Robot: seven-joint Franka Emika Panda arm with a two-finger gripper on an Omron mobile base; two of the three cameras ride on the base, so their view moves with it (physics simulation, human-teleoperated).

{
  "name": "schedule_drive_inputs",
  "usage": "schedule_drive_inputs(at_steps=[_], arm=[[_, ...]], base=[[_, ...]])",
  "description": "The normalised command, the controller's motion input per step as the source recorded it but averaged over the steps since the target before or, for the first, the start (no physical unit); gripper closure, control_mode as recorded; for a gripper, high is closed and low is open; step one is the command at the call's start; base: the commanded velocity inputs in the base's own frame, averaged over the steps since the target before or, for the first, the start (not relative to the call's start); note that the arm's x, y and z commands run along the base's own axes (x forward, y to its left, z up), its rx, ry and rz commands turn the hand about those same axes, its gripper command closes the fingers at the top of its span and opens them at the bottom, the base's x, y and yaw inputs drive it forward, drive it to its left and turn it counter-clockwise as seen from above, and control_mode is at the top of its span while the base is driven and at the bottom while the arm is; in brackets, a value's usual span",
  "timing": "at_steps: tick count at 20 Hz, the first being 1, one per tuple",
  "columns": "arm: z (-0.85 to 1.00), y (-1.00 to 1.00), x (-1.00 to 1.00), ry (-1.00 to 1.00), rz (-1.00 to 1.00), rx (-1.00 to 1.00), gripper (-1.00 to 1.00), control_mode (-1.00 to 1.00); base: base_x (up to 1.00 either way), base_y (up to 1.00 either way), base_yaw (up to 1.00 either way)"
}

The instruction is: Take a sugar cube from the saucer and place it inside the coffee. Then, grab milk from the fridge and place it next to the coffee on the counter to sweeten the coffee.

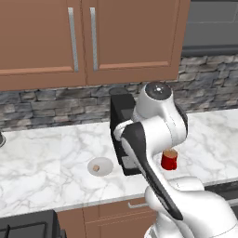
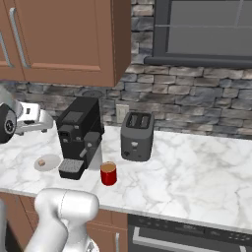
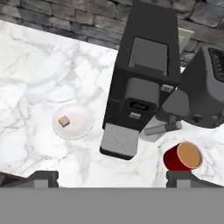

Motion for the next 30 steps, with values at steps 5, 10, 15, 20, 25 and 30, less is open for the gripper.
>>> schedule_drive_inputs(at_steps=[5, 10, 15, 20, 25, 30], arm=[[-0.36, 0.99, -0.53, -0.02, -0.03, 0.09, -1.0, -1.0], [-0.59, 0.72, -0.15, 0.02, -0.28, 0.25, -1.0, -1.0], [-0.52, 0.08, 0.29, 0.1, -0.36, 0.18, -1.0, -1.0], [-0.3, 0.0, 0.57, 0.23, -0.27, 0.0, -1.0, -1.0], [-0.07, 0.0, 0.18, 0.12, -0.09, 0.0, -1.0, -1.0], [-0.31, 0.0, 0.21, 0.17, 0.0, 0.0, -1.0, -1.0]], base=[[0.0, 0.0, 0.0], [0.0, 0.0, 0.0], [0.0, 0.0, 0.0], [0.0, 0.0, 0.0], [0.0, 0.0, 0.0], [0.0, 0.0, 0.0]])
